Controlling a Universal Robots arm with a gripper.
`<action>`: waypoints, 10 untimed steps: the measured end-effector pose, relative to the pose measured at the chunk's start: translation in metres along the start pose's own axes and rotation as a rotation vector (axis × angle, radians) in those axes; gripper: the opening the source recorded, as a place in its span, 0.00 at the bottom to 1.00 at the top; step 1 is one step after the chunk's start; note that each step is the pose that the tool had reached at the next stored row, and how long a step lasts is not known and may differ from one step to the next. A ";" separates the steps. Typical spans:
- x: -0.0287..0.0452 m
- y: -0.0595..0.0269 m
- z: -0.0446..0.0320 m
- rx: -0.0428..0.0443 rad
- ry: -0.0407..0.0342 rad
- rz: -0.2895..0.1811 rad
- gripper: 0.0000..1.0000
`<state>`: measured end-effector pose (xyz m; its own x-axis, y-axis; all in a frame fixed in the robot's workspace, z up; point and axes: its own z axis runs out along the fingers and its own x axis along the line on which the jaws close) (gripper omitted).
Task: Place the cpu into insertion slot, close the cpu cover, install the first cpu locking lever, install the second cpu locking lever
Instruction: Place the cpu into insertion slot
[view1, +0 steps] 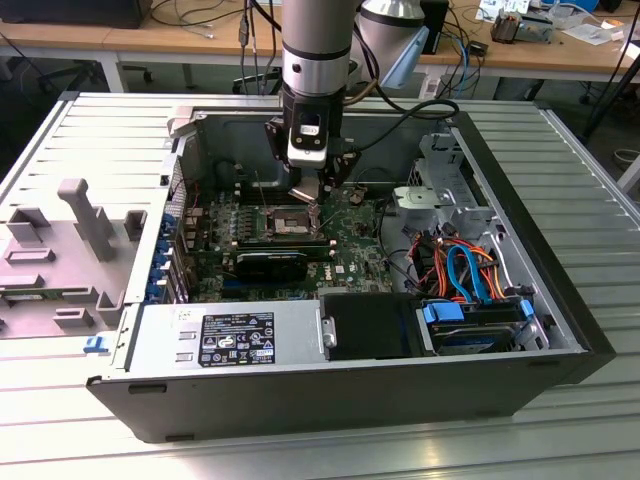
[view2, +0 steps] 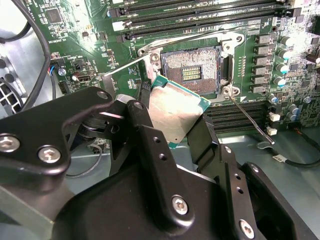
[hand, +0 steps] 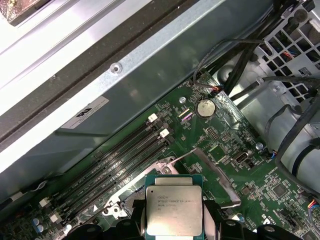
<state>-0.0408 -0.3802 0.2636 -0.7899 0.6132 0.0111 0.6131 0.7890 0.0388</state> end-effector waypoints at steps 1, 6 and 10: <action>0.0000 0.0000 0.0000 0.0000 0.0000 0.000 0.54; 0.0000 0.0000 0.0000 0.0000 -0.0001 0.003 0.54; 0.0000 0.0000 0.0000 -0.0001 -0.0002 0.005 0.54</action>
<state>-0.0408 -0.3802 0.2636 -0.7865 0.6174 0.0111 0.6173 0.7857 0.0388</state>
